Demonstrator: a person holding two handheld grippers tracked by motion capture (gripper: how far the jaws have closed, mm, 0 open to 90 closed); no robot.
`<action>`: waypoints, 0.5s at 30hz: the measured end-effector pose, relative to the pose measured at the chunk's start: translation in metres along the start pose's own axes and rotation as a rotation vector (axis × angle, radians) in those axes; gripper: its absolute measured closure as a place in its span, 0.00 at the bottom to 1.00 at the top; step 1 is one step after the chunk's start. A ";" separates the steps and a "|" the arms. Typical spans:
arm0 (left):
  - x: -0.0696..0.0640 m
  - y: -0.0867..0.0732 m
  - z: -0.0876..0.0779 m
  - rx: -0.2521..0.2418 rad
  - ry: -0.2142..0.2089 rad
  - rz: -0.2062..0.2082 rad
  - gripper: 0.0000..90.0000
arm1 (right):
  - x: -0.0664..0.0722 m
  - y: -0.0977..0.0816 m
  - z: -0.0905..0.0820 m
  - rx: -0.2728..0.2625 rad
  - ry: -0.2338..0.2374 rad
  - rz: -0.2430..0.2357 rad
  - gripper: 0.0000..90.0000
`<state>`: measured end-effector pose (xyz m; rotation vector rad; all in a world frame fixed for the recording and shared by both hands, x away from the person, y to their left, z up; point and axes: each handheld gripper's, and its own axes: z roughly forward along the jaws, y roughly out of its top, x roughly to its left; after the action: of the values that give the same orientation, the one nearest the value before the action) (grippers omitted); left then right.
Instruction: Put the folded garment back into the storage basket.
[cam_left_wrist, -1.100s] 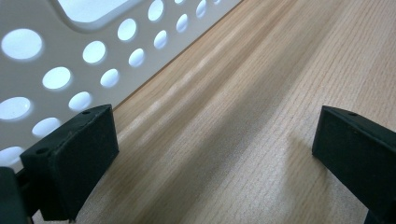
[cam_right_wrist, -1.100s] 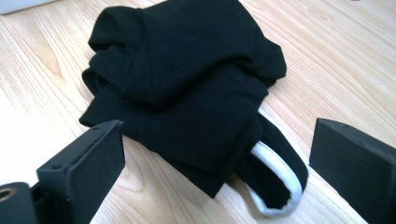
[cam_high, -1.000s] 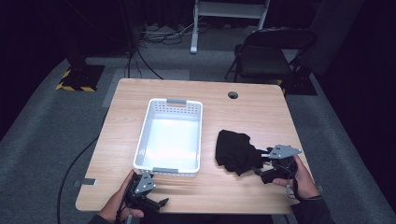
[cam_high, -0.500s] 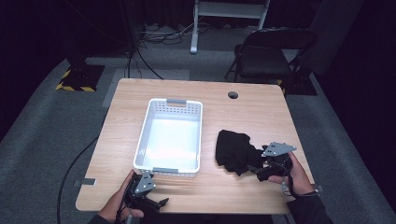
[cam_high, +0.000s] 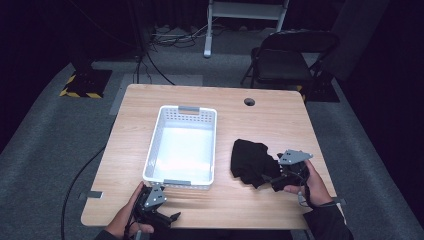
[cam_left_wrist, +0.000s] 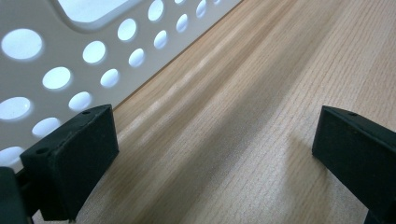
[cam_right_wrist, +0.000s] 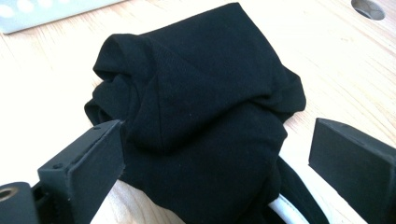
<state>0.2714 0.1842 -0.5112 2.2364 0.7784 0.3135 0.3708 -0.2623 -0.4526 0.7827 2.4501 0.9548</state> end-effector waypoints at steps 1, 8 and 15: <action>0.000 0.000 0.000 0.000 0.000 0.000 0.00 | 0.000 0.000 0.000 0.000 0.000 0.000 0.04; 0.000 0.000 0.000 0.000 0.000 0.000 0.00 | -0.001 0.003 0.004 0.002 0.006 -0.001 0.04; 0.000 0.000 0.000 0.000 0.000 0.000 0.00 | -0.003 0.006 0.006 0.000 0.006 0.002 0.04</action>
<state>0.2715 0.1842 -0.5112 2.2365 0.7781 0.3135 0.3784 -0.2572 -0.4523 0.7838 2.4545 0.9593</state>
